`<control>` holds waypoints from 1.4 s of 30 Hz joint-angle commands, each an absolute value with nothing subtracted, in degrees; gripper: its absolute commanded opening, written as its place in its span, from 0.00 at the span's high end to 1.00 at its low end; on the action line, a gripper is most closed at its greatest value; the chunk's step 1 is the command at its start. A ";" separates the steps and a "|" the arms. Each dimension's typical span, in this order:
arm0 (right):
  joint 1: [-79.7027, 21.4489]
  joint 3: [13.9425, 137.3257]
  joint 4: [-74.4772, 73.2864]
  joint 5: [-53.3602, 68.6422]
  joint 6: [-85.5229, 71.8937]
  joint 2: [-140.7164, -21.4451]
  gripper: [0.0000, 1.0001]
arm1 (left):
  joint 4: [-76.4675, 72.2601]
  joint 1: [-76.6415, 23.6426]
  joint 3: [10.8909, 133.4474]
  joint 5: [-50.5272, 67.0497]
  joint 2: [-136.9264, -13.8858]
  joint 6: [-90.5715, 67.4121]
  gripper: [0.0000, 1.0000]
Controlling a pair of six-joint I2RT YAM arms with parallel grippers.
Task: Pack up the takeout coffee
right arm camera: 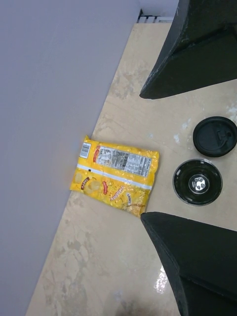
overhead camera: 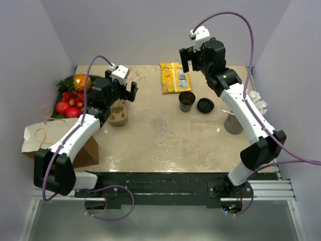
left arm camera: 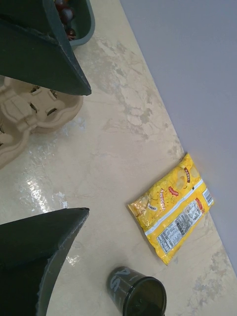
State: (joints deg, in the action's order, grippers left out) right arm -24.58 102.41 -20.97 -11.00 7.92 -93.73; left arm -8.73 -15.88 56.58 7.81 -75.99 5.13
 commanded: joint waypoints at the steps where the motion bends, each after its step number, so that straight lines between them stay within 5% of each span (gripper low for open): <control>1: -24.61 102.66 -20.55 -6.19 12.87 -92.46 0.01 | -9.76 -16.00 59.24 8.88 -76.03 5.01 0.00; 7: -24.61 98.53 -29.87 6.84 26.70 -91.93 0.02 | -5.63 -16.00 58.71 8.52 -74.54 5.97 0.00; 14: -24.61 94.57 -34.62 8.88 32.25 -92.98 0.31 | -3.87 -16.00 56.95 12.12 -72.42 7.12 0.00; 23: -24.52 94.04 -43.05 13.80 39.72 -98.78 0.50 | -2.90 -16.00 56.25 20.74 -71.02 9.40 0.02; 42: -24.26 95.89 -49.74 17.05 48.16 -105.20 0.73 | -2.11 -16.00 55.46 23.03 -69.70 10.55 0.02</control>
